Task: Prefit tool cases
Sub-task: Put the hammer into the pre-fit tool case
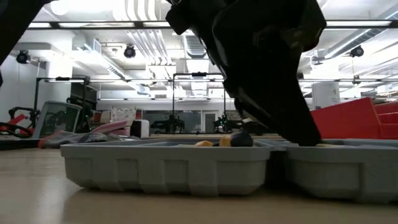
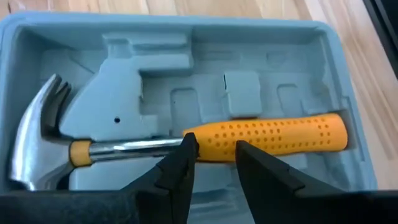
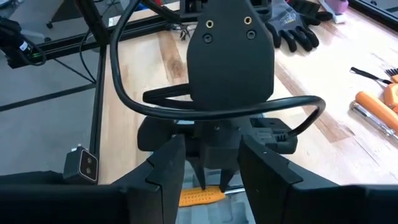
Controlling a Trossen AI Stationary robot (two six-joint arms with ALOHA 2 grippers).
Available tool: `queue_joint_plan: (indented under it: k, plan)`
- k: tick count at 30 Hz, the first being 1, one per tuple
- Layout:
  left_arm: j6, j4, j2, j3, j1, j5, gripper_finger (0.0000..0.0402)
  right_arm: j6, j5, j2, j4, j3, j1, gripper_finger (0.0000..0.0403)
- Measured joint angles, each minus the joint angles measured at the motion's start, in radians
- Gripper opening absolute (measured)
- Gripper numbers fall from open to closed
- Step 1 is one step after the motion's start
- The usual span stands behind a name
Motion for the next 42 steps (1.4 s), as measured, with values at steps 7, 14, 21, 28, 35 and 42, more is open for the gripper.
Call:
queue_joint_plan:
  k: [7,14,21,28,35,42]
  plan:
    - [0.004,-0.065,-0.051,0.025,0.028,-0.025,0.0118,0.0,0.0,0.0,0.0,0.0,0.0,0.0122]
    - [-0.014,-0.158,-0.054,0.052,0.05,-0.073,0.0116,0.001,-0.006,0.0,0.0,0.0,0.0,0.0114]
    - [-0.022,-0.189,-0.054,0.037,0.105,-0.131,0.0116,0.0,-0.007,0.0,-0.005,0.0,0.0,0.0126]
    - [-0.027,-0.179,-0.056,0.007,0.15,-0.127,0.0116,0.007,-0.008,0.0,0.0,0.0,0.0,0.0128]
    - [-0.016,-0.182,-0.061,-0.025,0.175,-0.15,0.0116,0.0,-0.008,0.0,0.0,0.0,0.0,0.0117]
    - [0.028,-0.202,-0.058,-0.028,0.202,-0.178,0.0115,0.0,-0.008,0.0,-0.001,0.0,0.0,0.0126]
